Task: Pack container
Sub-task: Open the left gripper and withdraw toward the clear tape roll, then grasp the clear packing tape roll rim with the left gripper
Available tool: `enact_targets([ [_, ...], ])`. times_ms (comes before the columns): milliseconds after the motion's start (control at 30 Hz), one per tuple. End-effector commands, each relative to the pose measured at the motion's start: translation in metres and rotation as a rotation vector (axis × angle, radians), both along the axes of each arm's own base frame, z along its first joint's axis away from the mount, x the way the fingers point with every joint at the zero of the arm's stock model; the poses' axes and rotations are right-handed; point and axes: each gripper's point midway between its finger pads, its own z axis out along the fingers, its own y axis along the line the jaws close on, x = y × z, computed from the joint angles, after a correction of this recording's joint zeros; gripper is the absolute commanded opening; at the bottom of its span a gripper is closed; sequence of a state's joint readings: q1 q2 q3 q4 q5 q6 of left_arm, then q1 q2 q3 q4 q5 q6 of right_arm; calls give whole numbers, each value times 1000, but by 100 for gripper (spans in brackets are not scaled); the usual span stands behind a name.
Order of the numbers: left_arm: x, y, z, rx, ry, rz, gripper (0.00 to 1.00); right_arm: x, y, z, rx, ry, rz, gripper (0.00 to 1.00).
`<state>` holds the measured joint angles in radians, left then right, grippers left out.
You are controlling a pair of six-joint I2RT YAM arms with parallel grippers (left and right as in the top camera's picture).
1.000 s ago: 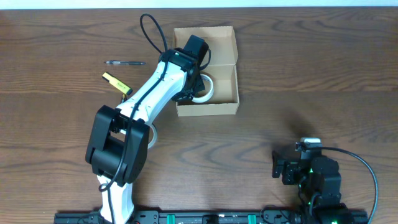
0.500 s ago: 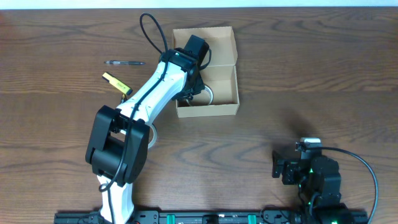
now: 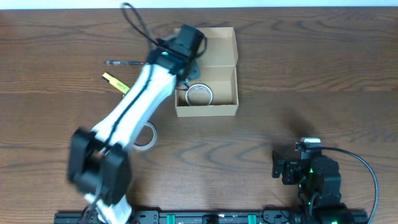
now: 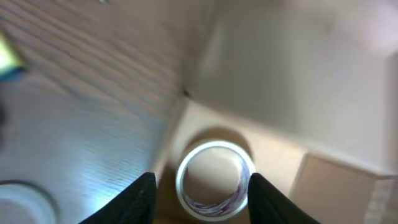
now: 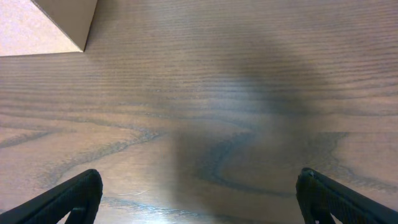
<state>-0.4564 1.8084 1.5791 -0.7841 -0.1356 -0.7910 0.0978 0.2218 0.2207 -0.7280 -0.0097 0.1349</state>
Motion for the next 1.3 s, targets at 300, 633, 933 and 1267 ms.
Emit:
enact_targets([
  [300, -107, 102, -2, -79, -97, 567, 48, 1, -3, 1, 9, -5, -24, 99],
  [633, -190, 128, -79, -214, 28, 913, 43, 1, -3, 1, 9, -5, -24, 99],
  [933, -198, 122, -121, -282, 76, 1013, 52, 1, -3, 1, 9, -5, -24, 99],
  [1267, -185, 109, -148, -294, 123, 1041, 72, 1, -3, 1, 9, -5, -24, 99],
])
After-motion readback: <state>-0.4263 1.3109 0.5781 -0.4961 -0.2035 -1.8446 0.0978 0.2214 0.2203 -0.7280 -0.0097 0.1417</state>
